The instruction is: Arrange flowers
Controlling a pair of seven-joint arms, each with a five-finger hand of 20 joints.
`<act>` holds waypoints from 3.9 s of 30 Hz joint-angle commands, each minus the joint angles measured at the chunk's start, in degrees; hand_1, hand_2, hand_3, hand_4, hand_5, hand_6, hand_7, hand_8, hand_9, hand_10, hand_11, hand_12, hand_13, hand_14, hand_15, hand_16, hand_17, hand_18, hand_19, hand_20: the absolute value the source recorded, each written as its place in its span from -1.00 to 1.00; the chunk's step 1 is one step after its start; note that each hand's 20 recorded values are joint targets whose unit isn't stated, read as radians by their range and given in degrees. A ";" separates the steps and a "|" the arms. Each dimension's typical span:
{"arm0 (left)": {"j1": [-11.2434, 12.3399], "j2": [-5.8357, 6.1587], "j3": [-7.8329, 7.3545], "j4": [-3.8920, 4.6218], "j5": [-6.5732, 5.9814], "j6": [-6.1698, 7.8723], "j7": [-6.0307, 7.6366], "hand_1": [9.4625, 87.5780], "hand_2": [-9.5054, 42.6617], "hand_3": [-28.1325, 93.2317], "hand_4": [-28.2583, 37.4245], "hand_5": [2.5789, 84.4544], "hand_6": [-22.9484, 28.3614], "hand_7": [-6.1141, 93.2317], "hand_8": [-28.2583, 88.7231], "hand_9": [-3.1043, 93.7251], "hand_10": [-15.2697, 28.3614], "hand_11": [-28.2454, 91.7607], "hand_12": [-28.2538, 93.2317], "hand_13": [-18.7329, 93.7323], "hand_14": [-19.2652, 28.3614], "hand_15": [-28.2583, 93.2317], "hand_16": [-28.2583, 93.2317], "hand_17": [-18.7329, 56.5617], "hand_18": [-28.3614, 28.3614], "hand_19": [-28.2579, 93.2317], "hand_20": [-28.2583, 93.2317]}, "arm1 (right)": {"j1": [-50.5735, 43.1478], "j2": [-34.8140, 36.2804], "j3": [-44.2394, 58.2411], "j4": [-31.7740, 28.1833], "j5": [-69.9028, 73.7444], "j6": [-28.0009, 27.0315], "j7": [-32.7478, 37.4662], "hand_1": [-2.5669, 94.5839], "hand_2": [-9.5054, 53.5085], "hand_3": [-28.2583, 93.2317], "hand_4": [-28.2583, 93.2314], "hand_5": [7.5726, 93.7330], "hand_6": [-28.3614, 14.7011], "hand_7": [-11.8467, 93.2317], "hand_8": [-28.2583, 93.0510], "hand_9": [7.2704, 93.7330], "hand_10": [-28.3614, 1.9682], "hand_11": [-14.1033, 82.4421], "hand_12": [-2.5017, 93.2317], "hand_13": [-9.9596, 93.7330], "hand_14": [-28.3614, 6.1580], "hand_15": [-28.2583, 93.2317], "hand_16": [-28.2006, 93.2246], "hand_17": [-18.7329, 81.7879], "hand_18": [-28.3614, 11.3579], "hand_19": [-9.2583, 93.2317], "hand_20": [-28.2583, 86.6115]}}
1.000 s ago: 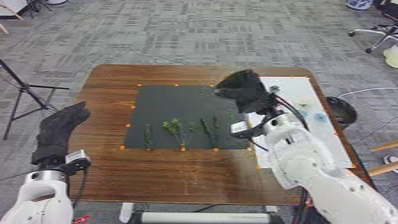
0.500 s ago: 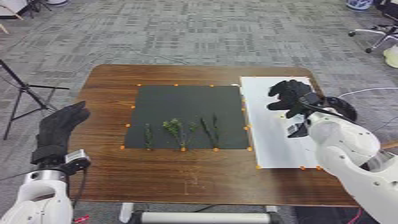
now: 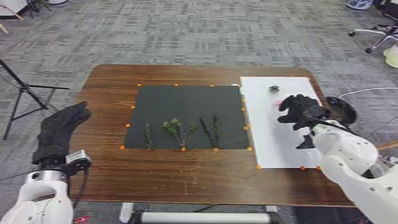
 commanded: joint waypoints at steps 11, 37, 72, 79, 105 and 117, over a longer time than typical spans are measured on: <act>0.75 0.71 -0.82 0.23 0.07 -0.01 0.32 -0.58 -0.44 0.58 -1.00 0.21 0.03 -0.60 -0.63 0.08 0.39 -0.16 -0.31 0.01 0.55 -0.17 -0.53 -0.34 0.42 -0.37 -0.26 | 1.13 0.87 -8.85 4.14 -3.11 18.16 -2.21 0.30 -1.00 0.35 -0.77 0.50 0.37 -0.39 -0.37 0.75 0.24 -0.60 -0.28 0.93 0.56 0.52 -0.02 0.66 -0.22 1.00 0.62; -2.06 4.61 -2.32 5.49 -5.91 11.39 5.61 -0.66 0.61 0.36 -1.00 0.29 0.03 -0.62 -0.64 0.16 0.41 -0.18 -0.34 0.01 0.47 -0.26 -0.54 -0.28 0.36 -0.40 -0.25 | 47.84 -17.24 -40.38 4.56 12.68 7.09 -15.52 0.31 -1.00 0.39 -0.77 0.62 0.40 -0.37 -0.38 0.87 0.25 -0.62 -0.27 0.96 0.59 0.52 0.01 0.69 -0.19 1.00 0.64; -7.38 7.58 3.21 6.36 -7.11 8.95 5.41 -0.69 0.57 0.42 -1.00 0.27 0.04 -0.62 -0.64 0.14 0.41 -0.18 -0.33 0.02 0.48 -0.23 -0.55 -0.29 0.37 -0.39 -0.25 | 38.30 -41.94 -37.29 19.54 -1.46 -12.23 -22.70 0.29 -1.00 0.41 -0.79 0.62 0.46 -0.37 -0.42 0.87 0.31 -0.64 -0.33 0.95 0.60 0.52 0.01 0.67 -0.20 1.00 0.66; -7.90 7.50 3.71 6.37 -7.03 8.41 5.27 -0.69 0.54 0.43 -1.00 0.27 0.04 -0.62 -0.64 0.13 0.40 -0.18 -0.33 0.01 0.48 -0.24 -0.55 -0.29 0.37 -0.38 -0.25 | 36.43 -42.55 -36.71 20.53 -6.48 -12.55 -22.64 0.27 -1.00 0.41 -0.79 0.61 0.51 -0.39 -0.45 0.84 0.38 -0.66 -0.39 0.95 0.60 0.52 0.01 0.66 -0.21 1.00 0.65; -2.84 4.35 1.90 4.77 -5.26 4.08 4.14 -0.73 0.04 0.46 -1.00 0.24 0.06 -0.62 -0.64 0.12 0.42 -0.17 -0.33 0.02 0.52 -0.22 -0.54 -0.31 0.39 -0.38 -0.26 | 33.02 -43.78 -36.89 22.36 -7.68 -7.37 -14.82 0.27 -0.74 0.28 -0.78 0.50 0.52 -0.45 -0.51 0.64 0.39 -0.58 -0.64 0.96 0.60 0.47 0.00 0.65 -0.20 1.00 0.58; -2.90 4.18 1.96 4.45 -5.32 3.74 4.25 -0.75 0.03 0.48 -1.00 0.24 0.06 -0.63 -0.64 0.12 0.42 -0.17 -0.33 0.02 0.52 -0.22 -0.54 -0.31 0.39 -0.38 -0.26 | 31.59 -44.83 -33.87 23.05 -10.86 -13.89 -14.90 0.21 -0.68 0.26 -0.74 0.39 0.42 -0.48 -0.51 0.48 0.32 -0.52 -0.72 0.95 0.59 0.44 0.00 0.63 -0.19 1.00 0.53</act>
